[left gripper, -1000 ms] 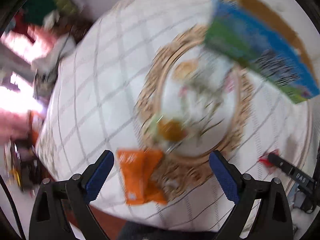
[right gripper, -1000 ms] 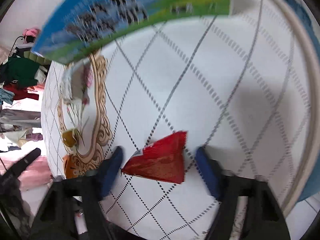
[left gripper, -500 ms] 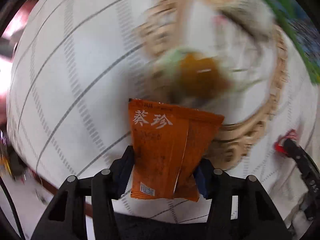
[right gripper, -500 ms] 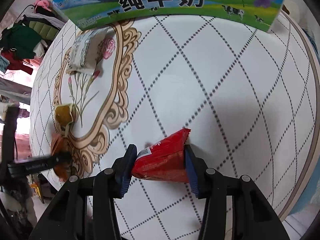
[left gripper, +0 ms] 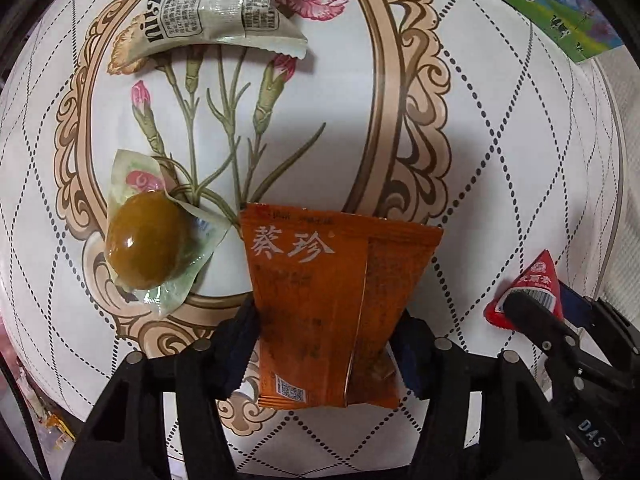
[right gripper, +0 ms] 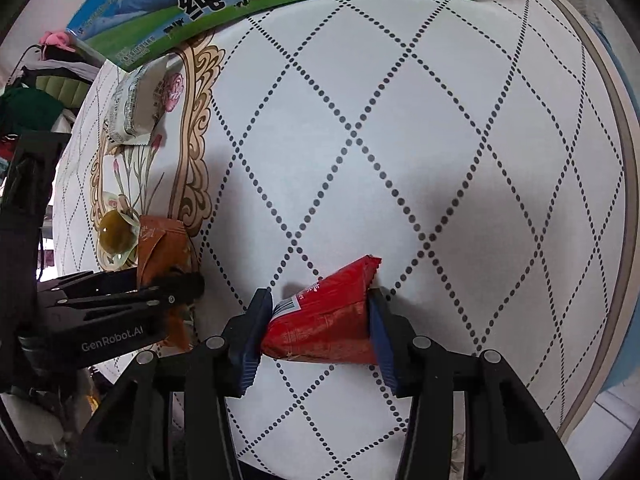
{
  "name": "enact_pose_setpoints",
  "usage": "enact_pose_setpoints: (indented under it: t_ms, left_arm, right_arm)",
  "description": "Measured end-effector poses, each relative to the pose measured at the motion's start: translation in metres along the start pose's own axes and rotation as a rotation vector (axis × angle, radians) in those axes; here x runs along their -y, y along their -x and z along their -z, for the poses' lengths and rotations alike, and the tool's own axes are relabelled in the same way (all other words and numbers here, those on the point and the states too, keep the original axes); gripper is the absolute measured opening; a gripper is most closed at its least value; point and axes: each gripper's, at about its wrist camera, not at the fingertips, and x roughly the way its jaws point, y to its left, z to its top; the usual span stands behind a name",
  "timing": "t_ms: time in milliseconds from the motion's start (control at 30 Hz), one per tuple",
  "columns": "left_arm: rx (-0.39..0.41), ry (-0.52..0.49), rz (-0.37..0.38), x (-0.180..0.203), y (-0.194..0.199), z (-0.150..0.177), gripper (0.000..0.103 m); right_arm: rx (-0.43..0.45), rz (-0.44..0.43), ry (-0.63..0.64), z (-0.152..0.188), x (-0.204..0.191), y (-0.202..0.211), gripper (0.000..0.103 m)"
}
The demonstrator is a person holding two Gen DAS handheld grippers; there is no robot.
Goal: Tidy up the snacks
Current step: 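Carry both snacks into the box, open both tools and lift away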
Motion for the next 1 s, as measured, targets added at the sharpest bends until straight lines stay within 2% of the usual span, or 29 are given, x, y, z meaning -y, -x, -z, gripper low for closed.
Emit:
enact_pose_setpoints:
  t_ms: [233, 467, 567, 667, 733, 800, 867, 1000]
  left_arm:
    - [0.045, -0.022, 0.039, 0.002, 0.031, -0.002, 0.046]
    - [0.171, -0.065, 0.127, 0.027, 0.106, -0.021, 0.046]
    - [0.229, -0.071, 0.187, 0.038, 0.148, -0.047, 0.046]
    - [0.280, -0.083, 0.223, 0.045, 0.183, -0.075, 0.046]
    - [0.309, -0.097, 0.239, 0.048, 0.205, -0.109, 0.046]
    - [0.326, -0.105, 0.234, 0.058, 0.217, -0.134, 0.047]
    - [0.331, -0.116, 0.208, 0.044, 0.219, -0.154, 0.047]
    - [0.299, -0.108, 0.130, 0.038, 0.224, -0.210, 0.047]
  right_arm:
    - [0.057, -0.016, 0.012, 0.001, -0.006, 0.017, 0.047]
    - [0.162, -0.115, -0.026, -0.021, 0.000, 0.070, 0.047]
    - [0.235, -0.150, -0.035, -0.043, 0.004, 0.103, 0.047]
    - [0.337, -0.183, -0.030, -0.081, 0.006, 0.146, 0.047]
    - [0.394, -0.174, -0.010, -0.108, 0.001, 0.165, 0.047]
    - [0.434, -0.171, 0.004, -0.137, 0.002, 0.179, 0.047]
    - [0.446, -0.157, 0.016, -0.168, 0.005, 0.184, 0.047]
    - [0.404, -0.156, 0.016, -0.222, 0.009, 0.172, 0.047]
